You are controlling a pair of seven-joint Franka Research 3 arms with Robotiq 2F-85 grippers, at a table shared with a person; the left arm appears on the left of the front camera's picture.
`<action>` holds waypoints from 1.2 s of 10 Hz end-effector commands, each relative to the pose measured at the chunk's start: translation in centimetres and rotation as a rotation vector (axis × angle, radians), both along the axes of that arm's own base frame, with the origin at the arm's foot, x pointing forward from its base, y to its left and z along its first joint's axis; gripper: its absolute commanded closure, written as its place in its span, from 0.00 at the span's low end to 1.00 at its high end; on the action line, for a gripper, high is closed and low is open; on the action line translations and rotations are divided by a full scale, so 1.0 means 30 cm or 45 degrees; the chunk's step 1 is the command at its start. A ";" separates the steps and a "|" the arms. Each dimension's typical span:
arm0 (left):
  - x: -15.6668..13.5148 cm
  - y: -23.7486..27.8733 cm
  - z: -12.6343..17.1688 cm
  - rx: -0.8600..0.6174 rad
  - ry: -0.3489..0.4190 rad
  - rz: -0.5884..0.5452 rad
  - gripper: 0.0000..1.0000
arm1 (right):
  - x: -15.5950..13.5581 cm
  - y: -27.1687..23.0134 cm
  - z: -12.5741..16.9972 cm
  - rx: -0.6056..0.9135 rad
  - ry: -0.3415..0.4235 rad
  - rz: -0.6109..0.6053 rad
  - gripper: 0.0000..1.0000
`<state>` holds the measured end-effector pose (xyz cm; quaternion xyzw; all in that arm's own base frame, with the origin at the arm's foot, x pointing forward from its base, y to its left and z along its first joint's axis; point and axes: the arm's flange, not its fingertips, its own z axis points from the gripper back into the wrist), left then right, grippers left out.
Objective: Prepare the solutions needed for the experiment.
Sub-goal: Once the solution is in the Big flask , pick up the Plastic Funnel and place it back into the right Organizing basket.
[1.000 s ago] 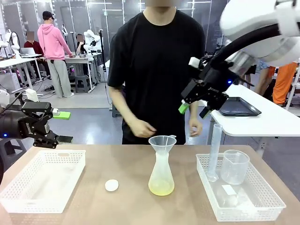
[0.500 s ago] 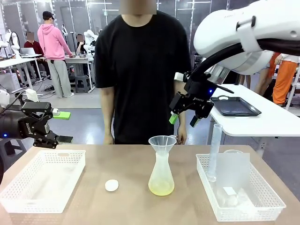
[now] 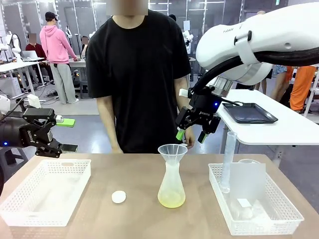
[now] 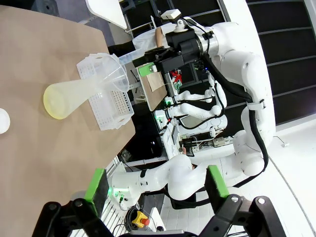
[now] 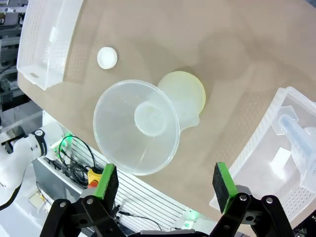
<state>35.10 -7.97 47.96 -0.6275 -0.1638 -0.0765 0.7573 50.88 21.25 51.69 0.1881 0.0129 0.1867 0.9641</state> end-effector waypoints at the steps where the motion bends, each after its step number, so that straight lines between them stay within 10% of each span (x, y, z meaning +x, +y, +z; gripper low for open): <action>1: 0.003 -0.010 0.008 -0.040 0.009 0.005 0.00 | 0.048 0.052 -0.008 -0.039 0.063 0.002 0.04; 12: 0.003 -0.010 0.008 -0.040 0.009 0.005 0.00 | 0.061 0.073 -0.146 0.016 0.208 -0.069 0.12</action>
